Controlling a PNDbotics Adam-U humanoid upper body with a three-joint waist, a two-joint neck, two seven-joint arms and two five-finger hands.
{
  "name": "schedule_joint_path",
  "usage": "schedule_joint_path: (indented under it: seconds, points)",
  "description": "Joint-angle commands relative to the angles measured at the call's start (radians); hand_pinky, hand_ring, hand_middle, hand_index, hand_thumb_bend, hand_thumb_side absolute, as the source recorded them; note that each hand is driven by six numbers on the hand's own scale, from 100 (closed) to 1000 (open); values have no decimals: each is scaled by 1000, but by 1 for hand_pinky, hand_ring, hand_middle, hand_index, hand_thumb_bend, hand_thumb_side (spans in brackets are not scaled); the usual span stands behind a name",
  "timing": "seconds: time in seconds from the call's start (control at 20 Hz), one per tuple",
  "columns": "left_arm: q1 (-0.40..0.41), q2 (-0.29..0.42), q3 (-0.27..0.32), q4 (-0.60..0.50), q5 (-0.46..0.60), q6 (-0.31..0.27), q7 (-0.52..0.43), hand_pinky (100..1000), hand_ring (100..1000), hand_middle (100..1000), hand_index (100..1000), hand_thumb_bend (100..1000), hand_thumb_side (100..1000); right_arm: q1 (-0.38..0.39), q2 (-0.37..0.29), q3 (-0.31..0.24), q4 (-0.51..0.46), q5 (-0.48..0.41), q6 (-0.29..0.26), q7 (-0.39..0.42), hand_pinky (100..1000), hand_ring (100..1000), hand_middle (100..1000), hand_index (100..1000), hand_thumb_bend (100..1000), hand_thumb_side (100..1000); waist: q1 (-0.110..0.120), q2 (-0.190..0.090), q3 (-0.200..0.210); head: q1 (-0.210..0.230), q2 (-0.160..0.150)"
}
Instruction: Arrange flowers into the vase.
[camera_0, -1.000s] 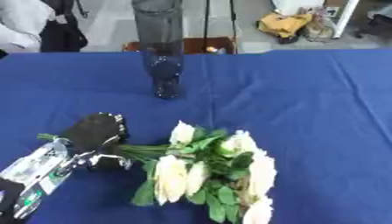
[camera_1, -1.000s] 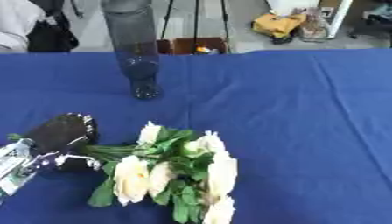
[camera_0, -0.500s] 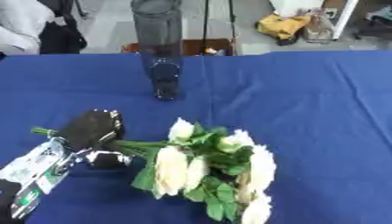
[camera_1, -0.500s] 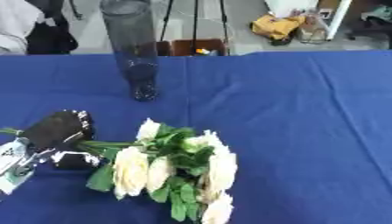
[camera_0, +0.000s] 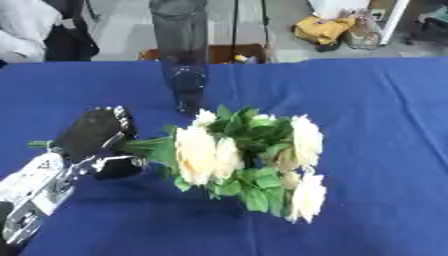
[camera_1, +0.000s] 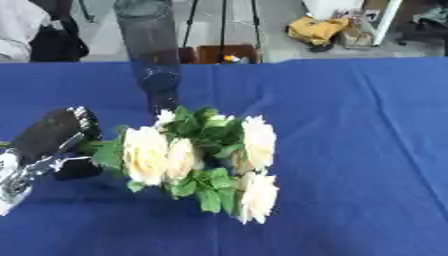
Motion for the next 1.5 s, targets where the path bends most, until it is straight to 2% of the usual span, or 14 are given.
schedule_joint_path:
  seconds: [0.05, 0.3, 0.35, 0.4, 0.7, 0.95, 1.35, 1.5]
  points:
    - [-11, 45, 35, -71, 76, 36, -2, 100, 100, 100, 100, 100, 702, -7, -23, -10, -14, 6, -2, -5, 764, 829, 800, 843, 100, 778, -15, -8, 2, -1, -9]
    - [-4, 72, 84, -181, 229, 104, 8, 100, 100, 100, 100, 100, 720, -5, -25, -12, -14, 6, -1, -6, 764, 829, 800, 843, 100, 779, -14, -12, 4, -5, -10]
    - [-1, 78, 96, -204, 272, 120, 12, 100, 100, 100, 100, 100, 960, -4, -26, -12, -14, 6, -1, -7, 764, 829, 801, 843, 100, 779, -14, -13, 4, -5, -9]
    - [1, 82, 107, -223, 314, 135, 15, 100, 100, 100, 100, 100, 727, -3, -26, -13, -14, 7, -1, -8, 764, 830, 800, 843, 100, 778, -14, -13, 5, -6, -8]
    - [-6, 94, 187, -311, 564, 220, 31, 100, 100, 100, 100, 100, 738, -4, -29, -14, -14, 7, 0, -10, 763, 830, 801, 843, 100, 779, -13, -17, 9, -11, -5]
    - [-17, 97, 247, -350, 737, 265, 58, 100, 100, 100, 100, 100, 748, -8, -33, -14, -14, 6, -2, -12, 763, 829, 801, 843, 100, 779, -12, -18, 8, -13, 0]
    - [-42, 80, 327, -369, 962, 290, 147, 100, 100, 100, 100, 100, 758, -8, -34, -15, -14, 4, -3, -12, 764, 829, 801, 843, 100, 779, -11, -18, 13, -14, -1]
    - [-47, 79, 338, -373, 1019, 288, 175, 100, 100, 100, 100, 100, 758, -8, -35, -15, -14, 5, -3, -13, 764, 829, 801, 843, 100, 779, -11, -17, 14, -14, -1]
